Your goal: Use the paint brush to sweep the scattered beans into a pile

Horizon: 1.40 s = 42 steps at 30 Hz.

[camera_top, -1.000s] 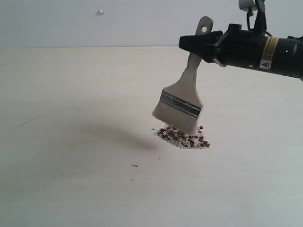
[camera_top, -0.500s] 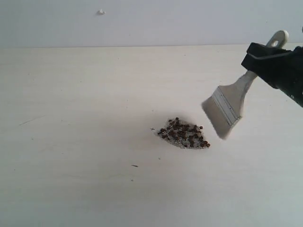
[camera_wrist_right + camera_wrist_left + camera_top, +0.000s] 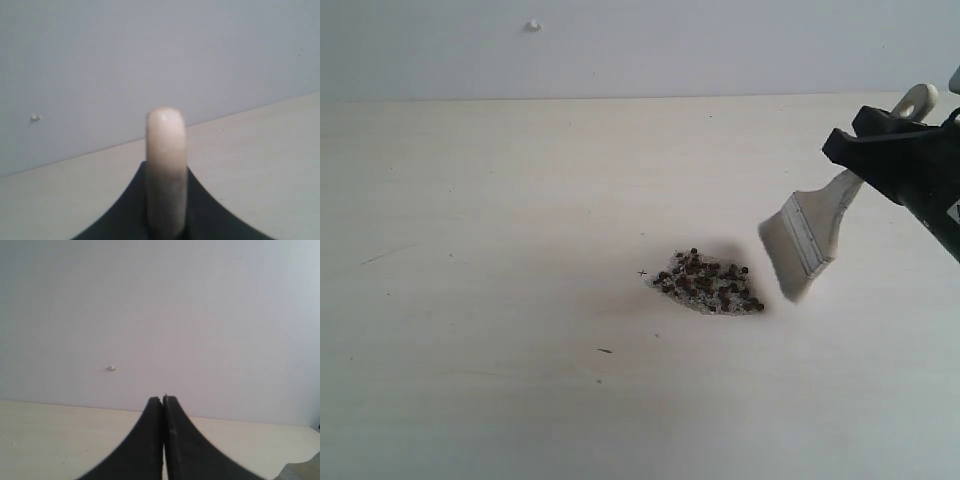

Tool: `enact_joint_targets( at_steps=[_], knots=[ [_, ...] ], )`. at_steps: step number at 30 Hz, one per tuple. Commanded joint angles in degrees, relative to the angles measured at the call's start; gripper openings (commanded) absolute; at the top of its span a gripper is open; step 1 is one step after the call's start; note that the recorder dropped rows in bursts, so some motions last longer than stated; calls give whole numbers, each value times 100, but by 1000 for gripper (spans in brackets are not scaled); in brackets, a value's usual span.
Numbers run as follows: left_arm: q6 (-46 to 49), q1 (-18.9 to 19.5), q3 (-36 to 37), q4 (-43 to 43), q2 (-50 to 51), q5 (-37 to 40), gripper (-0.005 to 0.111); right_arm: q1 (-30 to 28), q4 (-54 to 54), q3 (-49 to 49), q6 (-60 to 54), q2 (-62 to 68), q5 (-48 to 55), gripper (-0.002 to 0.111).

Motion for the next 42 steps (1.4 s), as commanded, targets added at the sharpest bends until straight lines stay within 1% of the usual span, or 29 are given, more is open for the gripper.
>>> enact_joint_targets(
  at_steps=[1,7,15,21,27,30,35,39,42],
  knots=[
    [-17,5,29,23,-35,-2,0,31,180,33,-130,20,-28,0],
    [-17,5,29,23,-35,-2,0,31,84,33,44,382,-55,0],
    [-17,5,29,23,-35,-2,0,31,-10,23,439,942,-515,0],
    [-17,5,29,23,-35,-2,0,31,-39,23,790,1101,-759,0],
    [-17,5,29,23,-35,-2,0,31,-49,23,1024,1102,-783,0],
    [-17,5,29,23,-35,-2,0,31,-49,23,1022,1102,-847,0],
    [-17,5,29,23,-35,-2,0,31,-49,23,626,991,-971,0],
    [-17,5,29,23,-35,-2,0,31,-146,23,503,713,-818,0],
    [-17,5,29,23,-35,-2,0,31,-289,23,178,415,-710,0]
  ],
)
